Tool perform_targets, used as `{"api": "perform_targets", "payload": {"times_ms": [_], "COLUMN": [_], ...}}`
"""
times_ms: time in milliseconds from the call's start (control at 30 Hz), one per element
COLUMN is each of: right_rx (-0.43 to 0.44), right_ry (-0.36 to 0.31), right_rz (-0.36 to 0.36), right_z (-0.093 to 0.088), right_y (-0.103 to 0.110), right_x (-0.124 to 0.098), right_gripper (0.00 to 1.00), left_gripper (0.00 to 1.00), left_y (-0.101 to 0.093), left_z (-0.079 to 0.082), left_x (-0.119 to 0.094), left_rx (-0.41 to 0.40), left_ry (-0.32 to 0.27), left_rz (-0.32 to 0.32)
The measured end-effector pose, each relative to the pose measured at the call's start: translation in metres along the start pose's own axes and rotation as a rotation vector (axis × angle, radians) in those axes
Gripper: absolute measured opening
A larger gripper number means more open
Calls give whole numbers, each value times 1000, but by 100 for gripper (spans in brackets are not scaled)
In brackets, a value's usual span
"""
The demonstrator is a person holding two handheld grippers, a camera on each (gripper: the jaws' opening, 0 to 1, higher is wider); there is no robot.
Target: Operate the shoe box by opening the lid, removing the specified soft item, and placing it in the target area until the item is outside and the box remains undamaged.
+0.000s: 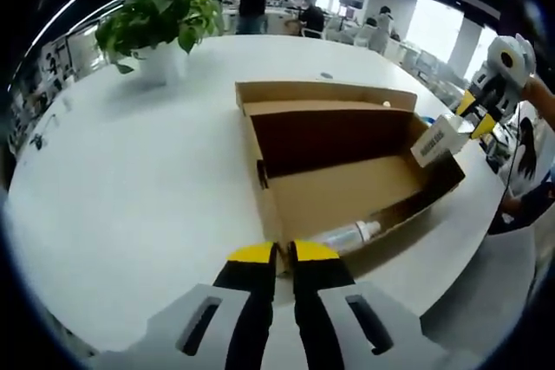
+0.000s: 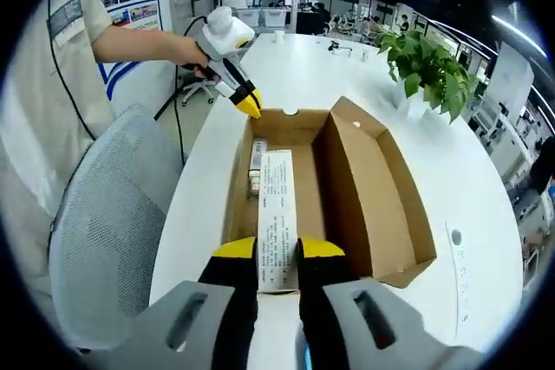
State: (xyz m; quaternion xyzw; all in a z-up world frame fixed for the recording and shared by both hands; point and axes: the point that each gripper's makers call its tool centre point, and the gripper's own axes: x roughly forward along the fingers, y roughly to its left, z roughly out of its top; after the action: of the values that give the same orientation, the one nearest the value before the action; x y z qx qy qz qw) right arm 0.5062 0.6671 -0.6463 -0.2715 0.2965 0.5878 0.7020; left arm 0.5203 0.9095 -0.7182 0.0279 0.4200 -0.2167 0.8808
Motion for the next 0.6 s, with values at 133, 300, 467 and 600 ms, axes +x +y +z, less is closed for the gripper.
{"api": "perform_targets", "payload": {"times_ms": [133,300,467,600], "right_rx": [-4,-2,-6,-16], "right_ry": [-2,-15,-16,-12], "right_rz": [-12,-32,-53,-71], "right_z": [-1,-3,-7,-14], "right_y": [-2,-7,-13,-19], "right_x": [-12,-28,-44,-56], "right_gripper": [14,14,14,14], "left_gripper": [3,3,3,3], "left_y": [-1,-1,-1,-1], "left_z": [-1,-1,-1,-1], "left_x": [0,-1,-1,-1], "left_rx": [1,-2,2,2], "left_ry": [3,7,13,15], "left_rz": [2,3,5,8]}}
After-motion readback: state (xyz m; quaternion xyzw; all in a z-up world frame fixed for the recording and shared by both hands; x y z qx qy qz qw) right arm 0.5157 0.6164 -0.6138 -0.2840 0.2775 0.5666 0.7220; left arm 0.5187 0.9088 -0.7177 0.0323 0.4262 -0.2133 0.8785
